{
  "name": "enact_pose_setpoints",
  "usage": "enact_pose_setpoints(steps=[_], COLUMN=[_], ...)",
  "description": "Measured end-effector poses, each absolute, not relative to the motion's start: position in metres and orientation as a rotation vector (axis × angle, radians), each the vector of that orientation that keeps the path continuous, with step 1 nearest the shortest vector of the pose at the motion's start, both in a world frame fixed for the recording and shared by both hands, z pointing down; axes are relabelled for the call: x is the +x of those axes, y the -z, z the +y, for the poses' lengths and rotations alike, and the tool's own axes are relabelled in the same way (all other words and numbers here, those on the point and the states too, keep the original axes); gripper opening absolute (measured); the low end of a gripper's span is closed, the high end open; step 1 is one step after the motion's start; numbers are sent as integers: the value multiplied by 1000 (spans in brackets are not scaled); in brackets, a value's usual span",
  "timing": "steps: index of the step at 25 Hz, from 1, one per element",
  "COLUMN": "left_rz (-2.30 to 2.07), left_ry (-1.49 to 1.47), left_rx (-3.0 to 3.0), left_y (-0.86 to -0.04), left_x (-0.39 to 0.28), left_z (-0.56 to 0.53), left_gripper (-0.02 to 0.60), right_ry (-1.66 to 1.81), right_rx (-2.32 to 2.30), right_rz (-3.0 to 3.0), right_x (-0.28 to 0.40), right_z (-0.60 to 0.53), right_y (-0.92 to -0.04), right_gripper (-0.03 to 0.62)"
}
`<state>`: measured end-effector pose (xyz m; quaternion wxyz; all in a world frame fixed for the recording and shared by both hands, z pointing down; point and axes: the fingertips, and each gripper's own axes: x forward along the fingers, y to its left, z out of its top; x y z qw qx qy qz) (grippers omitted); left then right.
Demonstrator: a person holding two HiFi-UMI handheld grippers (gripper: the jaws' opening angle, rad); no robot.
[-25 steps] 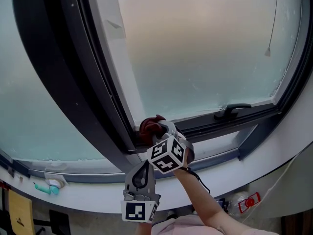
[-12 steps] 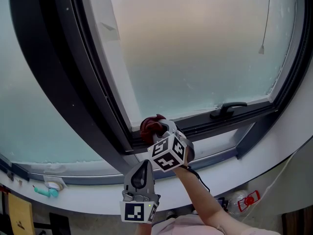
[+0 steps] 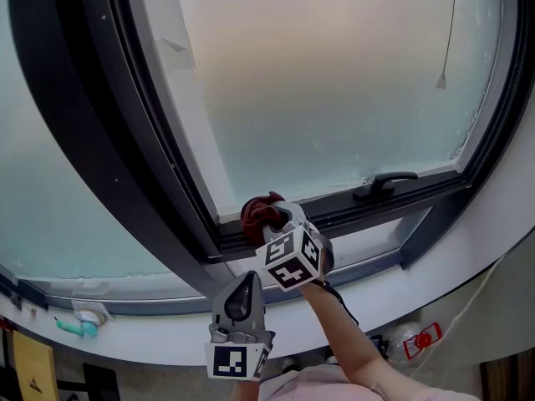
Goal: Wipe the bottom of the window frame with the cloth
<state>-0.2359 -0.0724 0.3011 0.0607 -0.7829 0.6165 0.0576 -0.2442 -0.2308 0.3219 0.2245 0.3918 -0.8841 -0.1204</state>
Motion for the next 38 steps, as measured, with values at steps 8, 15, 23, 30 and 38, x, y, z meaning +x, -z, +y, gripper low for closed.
enact_pose_setpoints(steps=[8,15,23,30,38], left_rz=[1853,1850,1857,1854,1852], left_ry=[-169,-171,-174,-176,-178], left_rx=[-2380,-2384,-2382,-2391,-2392], left_y=[-302,-302,-302,-303,-303], left_x=[-228,-223,-221,-217,-217], left_z=[-73,-73,-74,-75,-75], left_gripper=[2,2,2,2,2], right_ry=[307,267,256,247,235], right_rx=[1098,1106,1093,1097,1100], right_rz=[-2450,-2489,-2486,-2484,-2480], right_x=[-234,-231,-226,-218,-216], right_z=[-234,-233,-235,-238,-239], right_y=[-322,-320,-321,-321,-321], right_gripper=[57,57,57,55,55])
